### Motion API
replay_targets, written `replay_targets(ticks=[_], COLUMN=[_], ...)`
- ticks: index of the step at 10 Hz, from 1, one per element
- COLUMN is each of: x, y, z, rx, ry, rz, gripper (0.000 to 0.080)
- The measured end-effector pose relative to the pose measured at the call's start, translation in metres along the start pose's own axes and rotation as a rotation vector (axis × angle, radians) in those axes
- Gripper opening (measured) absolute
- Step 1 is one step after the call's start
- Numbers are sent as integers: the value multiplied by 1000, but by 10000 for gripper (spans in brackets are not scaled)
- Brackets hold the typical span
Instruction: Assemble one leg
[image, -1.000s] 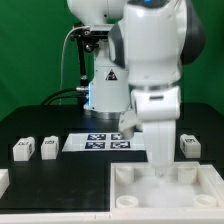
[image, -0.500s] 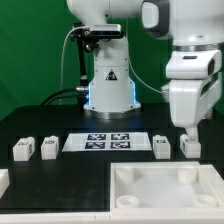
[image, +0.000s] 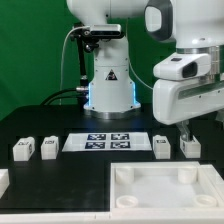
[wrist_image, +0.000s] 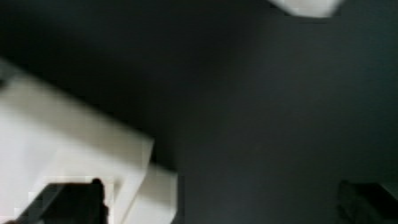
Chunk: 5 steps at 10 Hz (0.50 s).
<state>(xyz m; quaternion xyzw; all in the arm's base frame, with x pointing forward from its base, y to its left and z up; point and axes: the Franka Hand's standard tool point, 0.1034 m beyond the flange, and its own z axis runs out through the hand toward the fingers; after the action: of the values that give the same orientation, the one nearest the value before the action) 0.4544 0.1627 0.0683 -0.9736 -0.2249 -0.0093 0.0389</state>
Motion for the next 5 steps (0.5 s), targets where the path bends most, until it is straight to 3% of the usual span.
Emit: replay_targets(ticks=[1,3,5], x=[-11,-24,-25], y=[-8,-10,-11], z=[0,6,5], rx=[-4,6,8], ry=[-12,24,-34], rz=[53,205,202], gripper=[649,649,649])
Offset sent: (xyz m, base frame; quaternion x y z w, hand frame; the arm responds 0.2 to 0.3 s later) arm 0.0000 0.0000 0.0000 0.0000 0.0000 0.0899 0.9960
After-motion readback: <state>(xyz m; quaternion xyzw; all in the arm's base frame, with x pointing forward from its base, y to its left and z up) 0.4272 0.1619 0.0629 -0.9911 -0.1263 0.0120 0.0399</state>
